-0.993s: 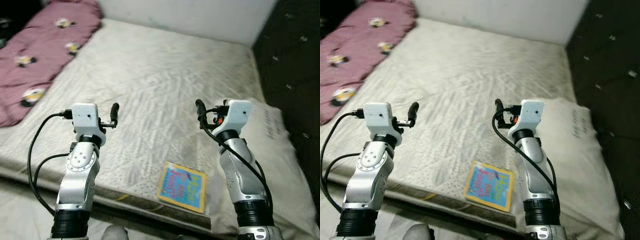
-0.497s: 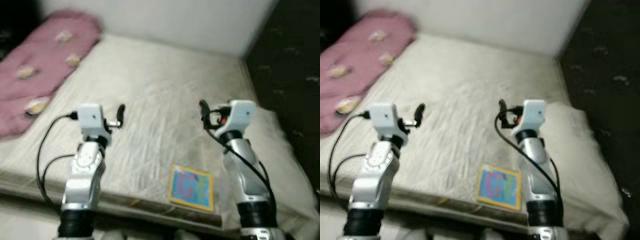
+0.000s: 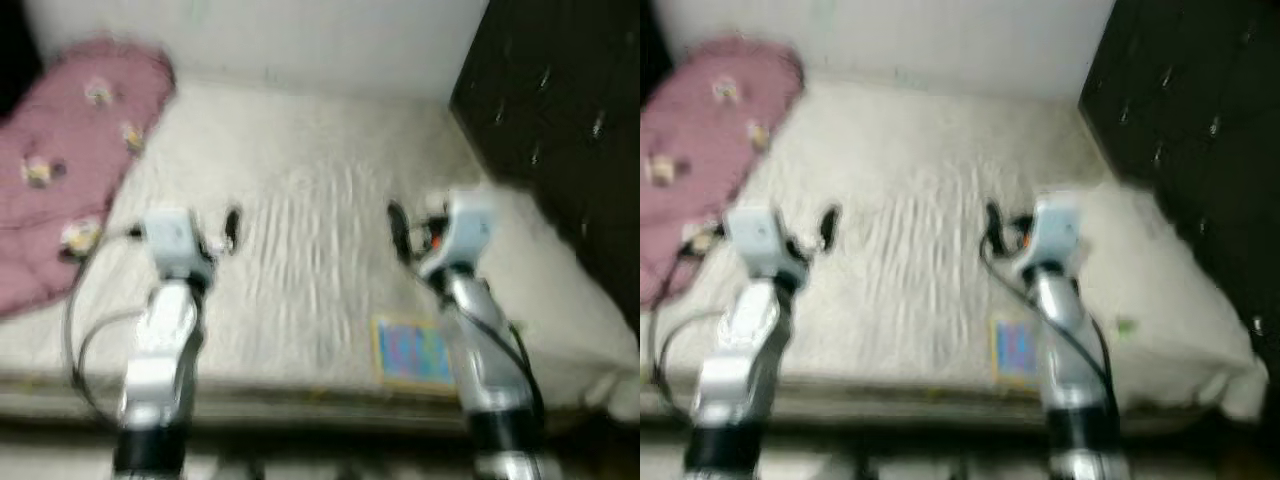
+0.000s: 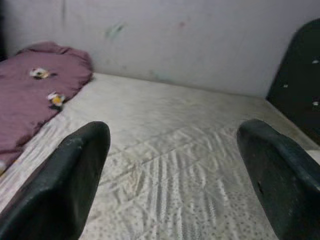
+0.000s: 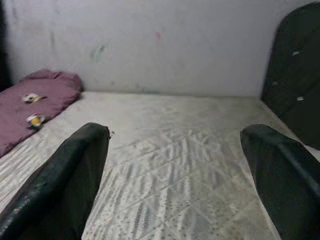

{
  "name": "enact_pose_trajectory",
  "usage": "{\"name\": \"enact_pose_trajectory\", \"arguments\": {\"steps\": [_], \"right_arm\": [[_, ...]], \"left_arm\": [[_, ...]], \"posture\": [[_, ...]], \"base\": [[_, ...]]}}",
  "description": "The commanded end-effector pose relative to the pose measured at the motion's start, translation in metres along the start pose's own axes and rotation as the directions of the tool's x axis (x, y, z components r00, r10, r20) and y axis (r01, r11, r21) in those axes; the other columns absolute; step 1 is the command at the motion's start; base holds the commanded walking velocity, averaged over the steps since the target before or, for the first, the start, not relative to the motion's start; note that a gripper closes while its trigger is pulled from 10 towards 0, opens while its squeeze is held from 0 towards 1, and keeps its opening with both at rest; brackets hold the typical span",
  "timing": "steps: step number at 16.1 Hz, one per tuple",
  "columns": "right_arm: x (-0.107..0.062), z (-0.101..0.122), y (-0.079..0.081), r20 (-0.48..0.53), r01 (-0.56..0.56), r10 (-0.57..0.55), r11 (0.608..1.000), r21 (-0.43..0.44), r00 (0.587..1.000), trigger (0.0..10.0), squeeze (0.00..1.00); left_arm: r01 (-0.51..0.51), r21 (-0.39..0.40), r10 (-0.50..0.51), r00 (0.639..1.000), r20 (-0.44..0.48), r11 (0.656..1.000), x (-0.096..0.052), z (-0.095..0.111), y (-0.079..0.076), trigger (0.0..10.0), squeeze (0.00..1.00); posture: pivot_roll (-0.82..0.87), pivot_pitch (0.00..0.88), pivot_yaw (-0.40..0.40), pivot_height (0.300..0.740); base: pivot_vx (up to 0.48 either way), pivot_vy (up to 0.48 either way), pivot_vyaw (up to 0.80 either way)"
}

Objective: Clean up the room

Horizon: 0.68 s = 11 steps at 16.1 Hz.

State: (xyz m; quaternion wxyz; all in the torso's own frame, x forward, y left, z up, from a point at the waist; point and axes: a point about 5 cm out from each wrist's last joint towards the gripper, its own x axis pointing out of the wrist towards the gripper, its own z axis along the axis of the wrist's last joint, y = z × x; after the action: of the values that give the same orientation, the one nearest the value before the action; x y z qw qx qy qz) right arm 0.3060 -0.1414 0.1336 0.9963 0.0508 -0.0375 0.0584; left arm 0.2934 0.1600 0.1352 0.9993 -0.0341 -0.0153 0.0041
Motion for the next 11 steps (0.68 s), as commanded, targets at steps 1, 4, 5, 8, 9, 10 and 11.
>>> {"name": "enact_pose_trajectory", "arguments": {"steps": [1,4,5,8,9,10,11], "right_arm": [[0.0028,0.0080,0.0003,0.028,0.000,0.000,1.000,-0.001,1.000,10.0,0.00],[0.0019,0.0070,0.0007,0.024,-0.001,0.001,1.000,-0.001,1.000,10.0,0.00],[0.0020,0.0070,0.0007,0.024,-0.001,0.001,1.000,0.000,1.000,10.0,0.00],[0.0018,0.0068,0.0007,0.021,-0.003,0.003,1.000,0.000,1.000,10.0,0.00],[0.0019,0.0067,0.0009,0.020,-0.004,0.004,1.000,-0.001,1.000,10.0,0.00],[0.0020,0.0066,0.0008,0.018,-0.004,0.004,1.000,0.000,1.000,10.0,0.00],[0.0019,0.0062,0.0011,0.016,-0.005,0.005,1.000,-0.002,1.000,10.0,0.00]], "left_arm": [[0.007,0.003,-0.007,1.000,0.005,1.000,0.0014,0.0031,0.0005,10.0,0.00],[0.014,-0.014,-0.014,1.000,-0.002,1.000,0.0010,0.0025,-0.0013,10.0,0.00],[0.015,-0.018,-0.015,1.000,-0.002,1.000,0.0010,0.0025,-0.0014,10.0,0.00],[0.008,-0.021,-0.008,1.000,-0.004,1.000,0.0010,0.0026,-0.0007,10.0,0.00],[0.008,-0.021,-0.008,1.000,-0.003,1.000,0.0011,0.0031,-0.0005,10.0,0.00],[0.008,-0.022,-0.008,1.000,-0.002,1.000,0.0016,0.0035,-0.0006,10.0,0.00],[0.007,-0.023,-0.007,1.000,-0.002,1.000,0.0016,0.0035,-0.0006,10.0,0.00]], "posture": [[0.00,0.000,-0.085,0.740],[0.00,0.000,-0.081,0.740],[0.00,0.000,-0.081,0.740],[0.00,0.000,-0.081,0.740],[0.00,0.000,-0.082,0.740],[0.00,0.000,-0.082,0.740],[0.00,0.000,-0.082,0.740]], "base": [[0.000,0.480,0.00],[0.000,0.480,-0.53],[0.000,0.480,-0.69],[0.000,0.480,-0.15],[0.000,0.480,0.00],[0.000,0.480,0.00],[0.000,0.480,0.00]]}}
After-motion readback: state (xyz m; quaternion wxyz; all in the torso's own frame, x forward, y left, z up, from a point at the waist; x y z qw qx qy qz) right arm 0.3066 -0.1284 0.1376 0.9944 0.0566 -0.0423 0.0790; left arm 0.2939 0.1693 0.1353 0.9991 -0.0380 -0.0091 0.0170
